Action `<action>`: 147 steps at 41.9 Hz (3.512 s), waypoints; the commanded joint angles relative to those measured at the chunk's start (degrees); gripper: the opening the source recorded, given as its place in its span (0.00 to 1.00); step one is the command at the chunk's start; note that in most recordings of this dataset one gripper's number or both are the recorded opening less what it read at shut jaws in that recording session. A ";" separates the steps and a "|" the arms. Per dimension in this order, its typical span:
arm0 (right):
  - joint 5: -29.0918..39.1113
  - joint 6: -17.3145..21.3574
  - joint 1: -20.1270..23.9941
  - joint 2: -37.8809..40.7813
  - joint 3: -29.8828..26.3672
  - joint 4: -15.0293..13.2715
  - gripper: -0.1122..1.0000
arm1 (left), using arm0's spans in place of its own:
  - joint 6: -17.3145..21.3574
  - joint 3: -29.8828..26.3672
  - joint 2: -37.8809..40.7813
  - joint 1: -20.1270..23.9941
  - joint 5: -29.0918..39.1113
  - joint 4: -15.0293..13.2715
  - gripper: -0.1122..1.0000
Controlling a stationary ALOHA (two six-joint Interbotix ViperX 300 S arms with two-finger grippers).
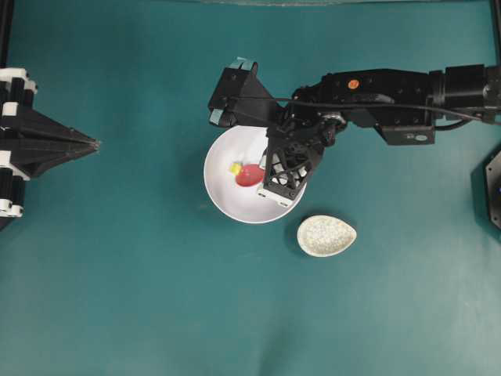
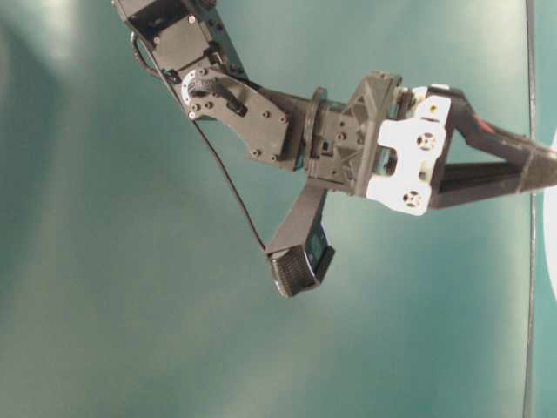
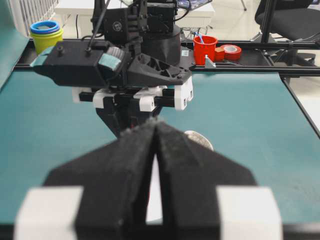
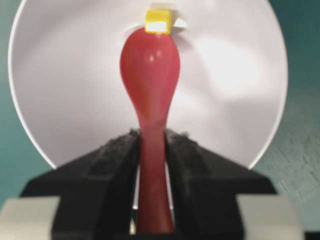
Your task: Scoop the yellow hexagonal prism block from the bowl with a spoon using the right arm.
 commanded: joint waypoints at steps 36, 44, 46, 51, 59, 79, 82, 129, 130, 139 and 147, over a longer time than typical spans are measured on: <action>-6.59 -0.09 0.09 -1.76 -0.79 -0.09 0.32 | -0.18 -0.70 0.26 -0.53 -1.23 0.09 0.10; -8.00 -0.09 0.09 -2.11 0.09 -0.18 0.32 | -0.09 -0.62 0.26 -0.62 -1.23 0.09 0.10; -8.35 0.00 0.09 -2.37 0.44 -0.18 0.32 | -0.09 -0.70 0.26 -0.53 -1.23 0.09 0.10; -9.67 0.18 0.18 -2.99 1.76 -0.09 0.32 | -0.09 -0.70 0.35 -0.53 -1.05 0.00 0.10; -12.48 0.53 0.53 -4.31 4.13 -0.09 0.32 | -0.09 -0.62 0.44 -0.53 -1.23 0.09 0.10; -16.70 0.62 0.88 -6.15 7.38 -0.09 0.32 | -0.09 -0.62 0.62 -0.53 -1.23 0.09 0.10; -17.23 0.62 1.05 -6.24 7.56 -0.09 0.32 | -0.09 -0.62 0.62 -0.53 -1.23 0.09 0.10; -30.59 0.62 1.67 -9.76 15.03 -0.09 0.32 | -0.09 -0.53 0.70 -0.53 -1.23 0.09 0.10; -30.76 0.62 1.76 -9.76 15.12 0.00 0.32 | -0.09 -0.62 0.70 -0.53 -1.23 0.09 0.10; -32.61 0.62 2.29 -10.11 15.82 -0.09 0.32 | -0.09 -0.53 0.70 -0.53 -1.23 0.09 0.10; -36.65 0.62 2.55 -11.87 18.81 -0.09 0.32 | -0.09 -0.53 0.79 -0.53 -1.05 0.09 0.10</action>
